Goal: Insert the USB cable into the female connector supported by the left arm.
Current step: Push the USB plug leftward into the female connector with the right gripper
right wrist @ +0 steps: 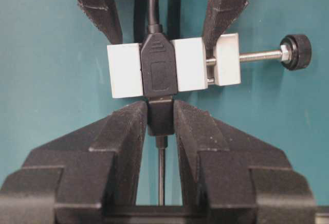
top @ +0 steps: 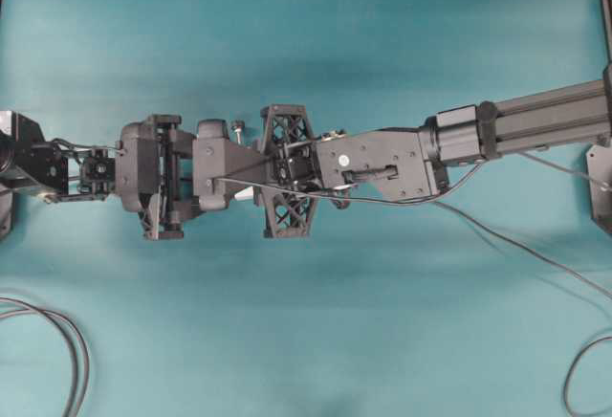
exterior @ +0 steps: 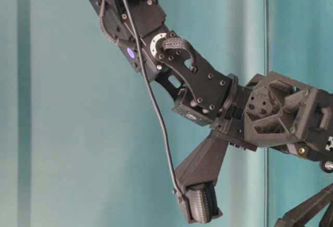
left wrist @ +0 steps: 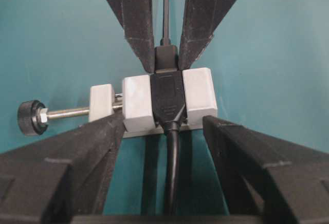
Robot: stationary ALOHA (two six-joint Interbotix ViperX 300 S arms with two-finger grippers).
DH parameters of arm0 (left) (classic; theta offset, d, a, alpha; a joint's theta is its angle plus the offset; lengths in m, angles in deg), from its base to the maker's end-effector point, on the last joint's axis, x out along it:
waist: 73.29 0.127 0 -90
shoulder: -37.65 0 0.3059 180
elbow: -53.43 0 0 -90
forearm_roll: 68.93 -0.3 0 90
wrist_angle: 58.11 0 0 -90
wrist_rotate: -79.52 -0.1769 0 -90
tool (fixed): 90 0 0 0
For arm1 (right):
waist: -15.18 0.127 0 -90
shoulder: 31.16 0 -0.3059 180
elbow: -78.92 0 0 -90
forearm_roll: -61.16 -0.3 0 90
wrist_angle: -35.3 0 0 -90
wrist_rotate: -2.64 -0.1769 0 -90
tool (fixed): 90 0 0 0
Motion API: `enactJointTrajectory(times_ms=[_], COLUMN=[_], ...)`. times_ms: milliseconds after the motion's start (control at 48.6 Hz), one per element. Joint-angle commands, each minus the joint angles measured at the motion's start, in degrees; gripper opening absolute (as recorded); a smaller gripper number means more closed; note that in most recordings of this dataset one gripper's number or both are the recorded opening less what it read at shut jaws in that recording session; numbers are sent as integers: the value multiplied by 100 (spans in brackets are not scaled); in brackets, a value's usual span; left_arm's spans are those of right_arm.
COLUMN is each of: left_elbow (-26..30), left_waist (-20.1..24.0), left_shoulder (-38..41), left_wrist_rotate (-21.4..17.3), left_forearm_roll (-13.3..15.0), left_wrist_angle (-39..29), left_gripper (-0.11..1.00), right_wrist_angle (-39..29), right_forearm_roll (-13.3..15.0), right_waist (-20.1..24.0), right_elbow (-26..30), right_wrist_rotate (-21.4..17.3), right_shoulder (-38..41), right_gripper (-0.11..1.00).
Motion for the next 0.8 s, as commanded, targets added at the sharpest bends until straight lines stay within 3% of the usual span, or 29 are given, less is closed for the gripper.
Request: enactJointTrajectory(times_ms=[0, 453, 783], left_elbow=[193, 211, 193], left_waist=[-26, -35, -510], left_shoulder=[-62, -62, -97], left_wrist_rotate=[-53, -44, -44], left_forearm_roll=[-35, -35, -35], left_wrist_angle=[44, -79, -132], left_gripper=[77, 77, 77], right_wrist_angle=[237, 246, 9], right_forearm_roll=[26, 35, 35], right_waist=[18, 35, 220], right_elbow=[229, 132, -26], right_wrist_rotate=[35, 246, 220], right_shoulder=[-105, -149, -272], right_gripper=[22, 22, 22])
